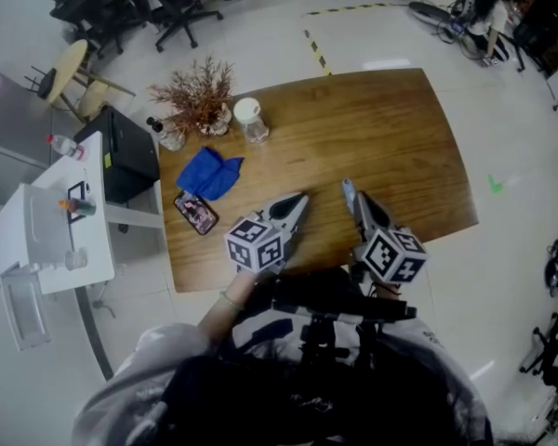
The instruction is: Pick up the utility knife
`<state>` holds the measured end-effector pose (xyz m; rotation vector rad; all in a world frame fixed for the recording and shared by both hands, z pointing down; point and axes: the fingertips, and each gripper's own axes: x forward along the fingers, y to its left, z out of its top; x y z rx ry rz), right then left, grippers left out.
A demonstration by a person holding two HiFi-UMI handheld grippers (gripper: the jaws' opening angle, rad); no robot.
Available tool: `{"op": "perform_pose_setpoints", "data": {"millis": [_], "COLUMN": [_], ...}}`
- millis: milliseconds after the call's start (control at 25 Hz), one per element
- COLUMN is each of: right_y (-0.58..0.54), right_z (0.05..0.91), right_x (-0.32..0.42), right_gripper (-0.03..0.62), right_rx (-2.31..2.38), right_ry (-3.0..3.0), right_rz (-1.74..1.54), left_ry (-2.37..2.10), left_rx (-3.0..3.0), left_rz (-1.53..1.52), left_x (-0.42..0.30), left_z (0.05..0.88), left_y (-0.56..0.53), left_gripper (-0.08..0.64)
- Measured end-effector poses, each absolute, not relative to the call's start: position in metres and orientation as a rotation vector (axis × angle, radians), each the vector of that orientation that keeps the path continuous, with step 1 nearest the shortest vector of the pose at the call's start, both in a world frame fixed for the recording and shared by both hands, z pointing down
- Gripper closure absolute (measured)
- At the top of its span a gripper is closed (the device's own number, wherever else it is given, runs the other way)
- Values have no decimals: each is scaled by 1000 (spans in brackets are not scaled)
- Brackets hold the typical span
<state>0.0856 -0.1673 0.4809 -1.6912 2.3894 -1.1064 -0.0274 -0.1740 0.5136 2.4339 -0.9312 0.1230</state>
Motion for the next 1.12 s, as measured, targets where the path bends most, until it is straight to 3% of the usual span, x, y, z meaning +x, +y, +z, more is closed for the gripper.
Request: {"op": "perform_pose_setpoints", "data": {"millis": [1120], "right_y": [-158], "right_z": [490], "right_x": [88], "right_gripper": [581], "right_rx": [-1715], "right_ry": [2417], "right_rz": [-1107], "left_ry": [-922], "left_rx": [2426], "left_rz": [145], "left_x": [-22], "left_z": [518], "left_y": [-170], "left_gripper": [555]}}
